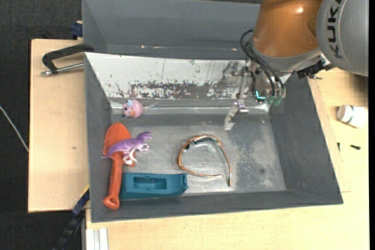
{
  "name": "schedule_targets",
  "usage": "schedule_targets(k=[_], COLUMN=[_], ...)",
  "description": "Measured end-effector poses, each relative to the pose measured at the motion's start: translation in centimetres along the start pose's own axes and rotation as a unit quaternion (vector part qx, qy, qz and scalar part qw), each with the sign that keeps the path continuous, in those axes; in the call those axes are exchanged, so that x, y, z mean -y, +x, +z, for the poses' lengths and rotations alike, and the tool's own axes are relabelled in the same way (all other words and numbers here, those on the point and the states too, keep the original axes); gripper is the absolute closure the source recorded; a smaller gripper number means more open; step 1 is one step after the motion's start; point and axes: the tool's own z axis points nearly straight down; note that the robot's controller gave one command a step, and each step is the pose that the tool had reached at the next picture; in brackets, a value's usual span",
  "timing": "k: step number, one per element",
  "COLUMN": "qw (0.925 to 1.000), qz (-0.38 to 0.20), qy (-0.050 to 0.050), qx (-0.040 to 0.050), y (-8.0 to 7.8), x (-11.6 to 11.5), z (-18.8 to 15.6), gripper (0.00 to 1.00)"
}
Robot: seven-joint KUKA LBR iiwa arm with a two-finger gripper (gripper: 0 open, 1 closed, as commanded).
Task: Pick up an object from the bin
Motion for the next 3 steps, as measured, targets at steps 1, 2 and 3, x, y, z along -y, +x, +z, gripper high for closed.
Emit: schedule_targets(k=[1, 2, 3], qw=[0.9996, 0.9990, 1.0000], qz=[-0.029, -0.046, -0.008], qy=[0.000, 0.000, -0.001], qx=[0.0027, -0.0026, -0.0001], y=[0.5, 5.8, 4.0], x=[-2.3, -0.7, -0.1], z=[4.4, 5.7, 14.3], gripper=[0.00, 0.00, 1.00])
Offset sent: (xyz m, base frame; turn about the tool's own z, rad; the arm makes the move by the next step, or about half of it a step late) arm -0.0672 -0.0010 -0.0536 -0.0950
